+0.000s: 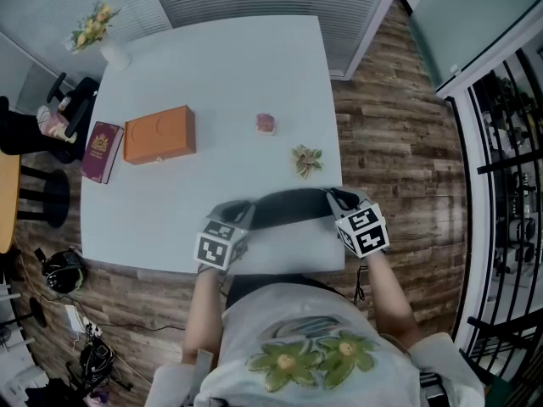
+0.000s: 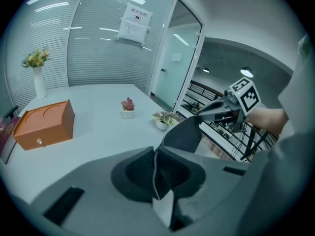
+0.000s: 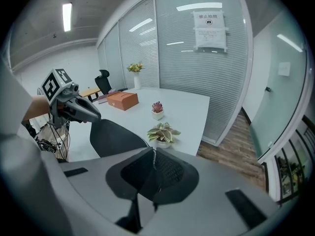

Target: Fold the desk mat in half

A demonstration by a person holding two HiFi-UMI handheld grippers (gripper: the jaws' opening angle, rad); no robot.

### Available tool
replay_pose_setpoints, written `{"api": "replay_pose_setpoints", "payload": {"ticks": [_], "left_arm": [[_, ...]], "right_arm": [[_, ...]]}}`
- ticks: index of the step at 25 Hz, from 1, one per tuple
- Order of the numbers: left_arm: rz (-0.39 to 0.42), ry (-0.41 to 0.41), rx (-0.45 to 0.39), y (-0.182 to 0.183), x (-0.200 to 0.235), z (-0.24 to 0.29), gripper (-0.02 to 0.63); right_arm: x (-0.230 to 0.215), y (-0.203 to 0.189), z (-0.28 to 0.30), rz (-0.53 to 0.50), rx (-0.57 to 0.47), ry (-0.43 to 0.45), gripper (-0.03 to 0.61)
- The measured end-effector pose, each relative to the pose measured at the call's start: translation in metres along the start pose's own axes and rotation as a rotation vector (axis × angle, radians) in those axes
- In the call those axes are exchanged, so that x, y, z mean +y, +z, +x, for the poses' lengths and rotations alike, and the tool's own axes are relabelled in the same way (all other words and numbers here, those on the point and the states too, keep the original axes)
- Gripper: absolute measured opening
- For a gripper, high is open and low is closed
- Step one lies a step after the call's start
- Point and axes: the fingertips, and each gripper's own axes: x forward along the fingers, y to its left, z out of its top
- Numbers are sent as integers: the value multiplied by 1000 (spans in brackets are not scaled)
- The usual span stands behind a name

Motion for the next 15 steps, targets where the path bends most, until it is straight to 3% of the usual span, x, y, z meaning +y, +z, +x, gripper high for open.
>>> {"api": "replay_pose_setpoints", "payload": {"ticks": [15], "left_arm": [[-9,-13,13,-5,7,11,35]], "right_arm": [[-2,-3,18,-2,30,12,35]]}}
